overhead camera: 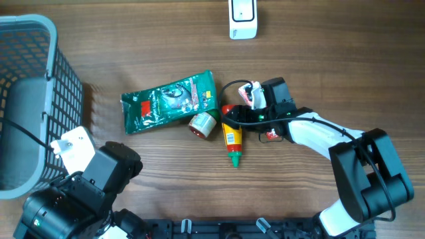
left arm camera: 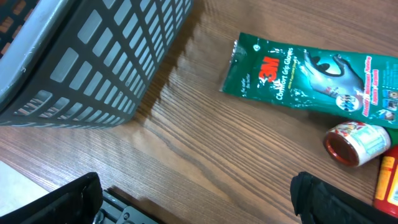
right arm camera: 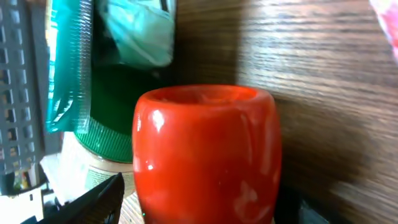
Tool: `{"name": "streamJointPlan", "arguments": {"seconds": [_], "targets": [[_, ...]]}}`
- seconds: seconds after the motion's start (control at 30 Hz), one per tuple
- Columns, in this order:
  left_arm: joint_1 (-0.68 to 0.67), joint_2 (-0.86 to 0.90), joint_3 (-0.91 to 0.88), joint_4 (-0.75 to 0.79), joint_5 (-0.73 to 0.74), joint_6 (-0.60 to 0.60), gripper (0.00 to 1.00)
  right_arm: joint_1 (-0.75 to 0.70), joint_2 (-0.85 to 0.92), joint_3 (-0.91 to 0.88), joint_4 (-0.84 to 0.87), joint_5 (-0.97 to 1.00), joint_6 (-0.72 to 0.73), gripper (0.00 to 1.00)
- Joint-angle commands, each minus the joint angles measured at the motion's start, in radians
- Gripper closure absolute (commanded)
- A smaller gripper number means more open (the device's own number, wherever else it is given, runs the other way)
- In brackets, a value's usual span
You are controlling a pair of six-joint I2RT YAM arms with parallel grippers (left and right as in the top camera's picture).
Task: Scan the item barcode
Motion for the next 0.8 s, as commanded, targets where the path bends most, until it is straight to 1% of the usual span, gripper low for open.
{"name": "streamJointPlan", "arguments": {"seconds": [0.0, 0.03, 0.07, 0.13, 0.23, 0.27, 0.3, 0.33, 0.5, 0.63, 0.77], "targets": [[0.008, -0.002, -0.003, -0.001, -0.017, -0.02, 0.0, 0.005, 0.018, -0.002, 0.015, -0.048, -0.09, 0.15], [0.008, -0.002, -0.003, -0.001, -0.017, -0.02, 0.0, 0.005, 0.019, -0.002, 0.017, -0.048, -0.105, 0.13], [0.008, -0.002, -0.003, -0.001, -0.017, -0.02, 0.0, 0.005, 0.019, -0.002, 0.018, -0.048, -0.122, 0.14], [0.008, -0.002, -0.003, -0.001, -0.017, -0.02, 0.0, 0.005, 0.019, -0.002, 0.018, -0.068, -0.156, 0.27], [0.008, -0.002, -0.003, -0.001, -0.017, -0.021, 0.0, 0.005, 0.019, -0.002, 0.025, -0.202, -0.245, 0.4], [0.008, -0.002, -0.003, -0.001, -0.017, -0.021, 0.0, 0.005, 0.019, -0.002, 0.03, -0.242, -0.271, 0.46], [0.008, -0.002, -0.003, -0.001, -0.017, -0.02, 0.0, 0.005, 0.019, -0.002, 0.037, -0.256, -0.276, 0.49], [0.008, -0.002, -0.003, -0.001, -0.017, -0.02, 0.0, 0.005, 0.019, -0.002, 0.042, -0.258, -0.277, 0.5], [0.008, -0.002, -0.003, 0.0, -0.017, -0.02, 0.0, 0.016, 0.019, -0.002, 0.032, -0.248, -0.303, 0.47], [0.008, -0.002, -0.003, 0.0, -0.017, -0.021, 0.0, 0.083, 0.019, -0.002, 0.025, -0.108, -0.29, 0.47], [0.008, -0.002, -0.003, -0.001, -0.017, -0.021, 0.0, 0.101, 0.019, 0.002, 0.029, -0.055, -0.249, 0.46]]}}
